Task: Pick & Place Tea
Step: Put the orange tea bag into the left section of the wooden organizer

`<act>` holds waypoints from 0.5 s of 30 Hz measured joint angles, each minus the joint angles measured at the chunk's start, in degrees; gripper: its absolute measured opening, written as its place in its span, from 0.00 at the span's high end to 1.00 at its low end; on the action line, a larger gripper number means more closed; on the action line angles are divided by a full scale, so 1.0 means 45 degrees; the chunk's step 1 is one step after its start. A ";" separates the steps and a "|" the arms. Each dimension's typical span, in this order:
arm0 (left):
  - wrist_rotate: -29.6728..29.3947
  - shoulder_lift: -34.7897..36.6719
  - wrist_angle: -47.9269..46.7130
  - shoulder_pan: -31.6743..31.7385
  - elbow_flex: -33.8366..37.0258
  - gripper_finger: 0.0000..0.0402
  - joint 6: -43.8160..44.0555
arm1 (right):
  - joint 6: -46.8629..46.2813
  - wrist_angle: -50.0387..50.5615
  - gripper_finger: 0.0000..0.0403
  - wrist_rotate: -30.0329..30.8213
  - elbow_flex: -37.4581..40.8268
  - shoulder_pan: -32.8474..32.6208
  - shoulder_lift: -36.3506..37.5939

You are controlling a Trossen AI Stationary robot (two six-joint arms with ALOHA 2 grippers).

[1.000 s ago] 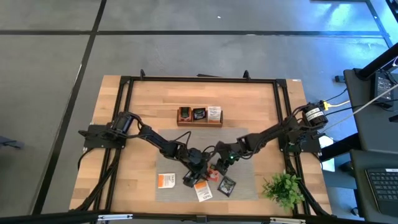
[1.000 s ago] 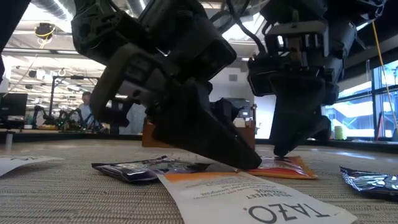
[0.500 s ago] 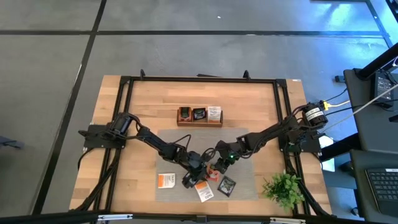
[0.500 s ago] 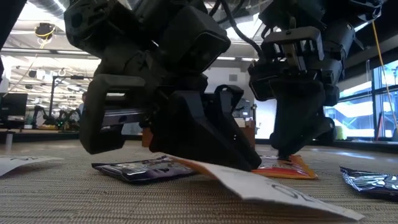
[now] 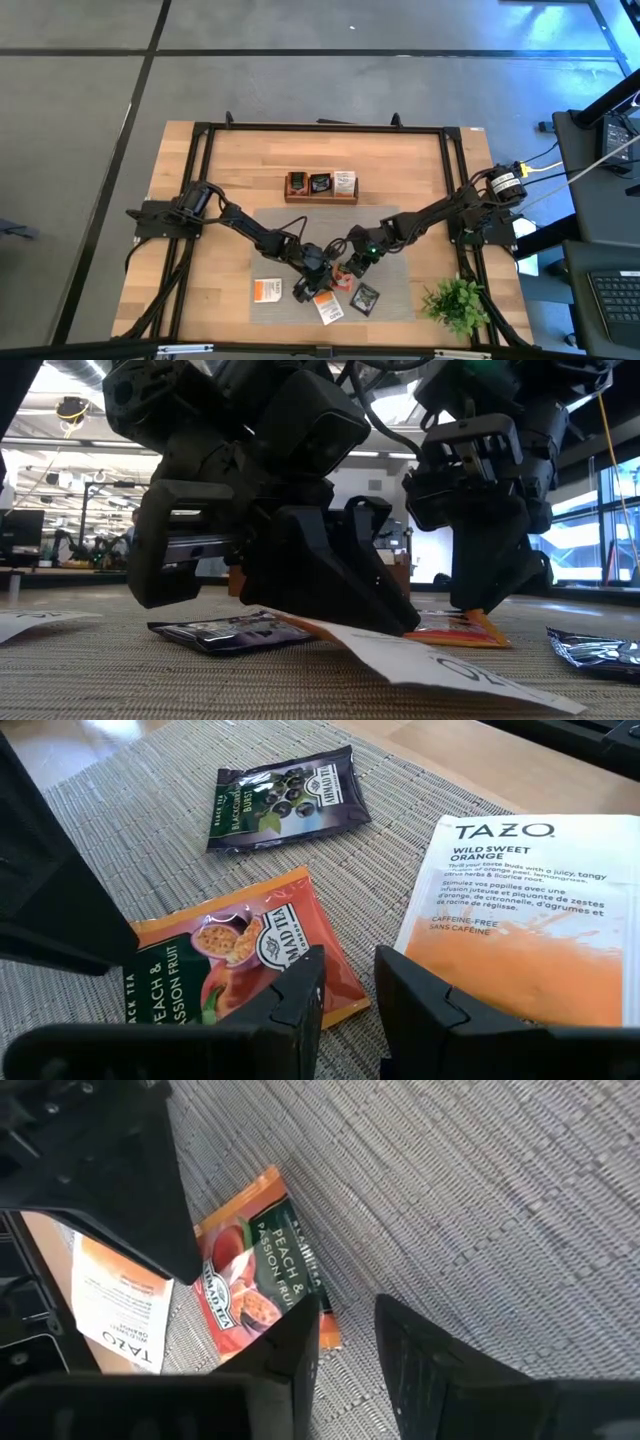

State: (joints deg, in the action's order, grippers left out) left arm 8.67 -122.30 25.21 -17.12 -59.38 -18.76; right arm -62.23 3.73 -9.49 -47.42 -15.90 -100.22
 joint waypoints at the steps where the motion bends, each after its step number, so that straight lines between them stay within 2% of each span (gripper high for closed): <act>1: 0.0000 0.0000 0.0005 0.0000 0.0002 0.78 0.0000 | 0.0001 -0.0033 0.74 -0.0109 0.0002 0.0000 -0.0002; 5: -0.0009 0.0000 0.0016 0.0023 0.0002 0.78 0.0000 | -0.0017 -0.0297 0.74 -0.0596 0.0015 0.0000 -0.0010; 15: 0.0024 -0.0005 0.0102 0.0092 0.0017 0.78 0.0005 | -0.0128 -0.0342 0.74 -0.0624 0.0018 0.0000 -0.0183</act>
State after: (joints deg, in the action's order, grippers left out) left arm 8.78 -122.32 25.67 -16.71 -59.31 -18.74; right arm -62.81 2.19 -12.29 -47.34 -15.90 -101.05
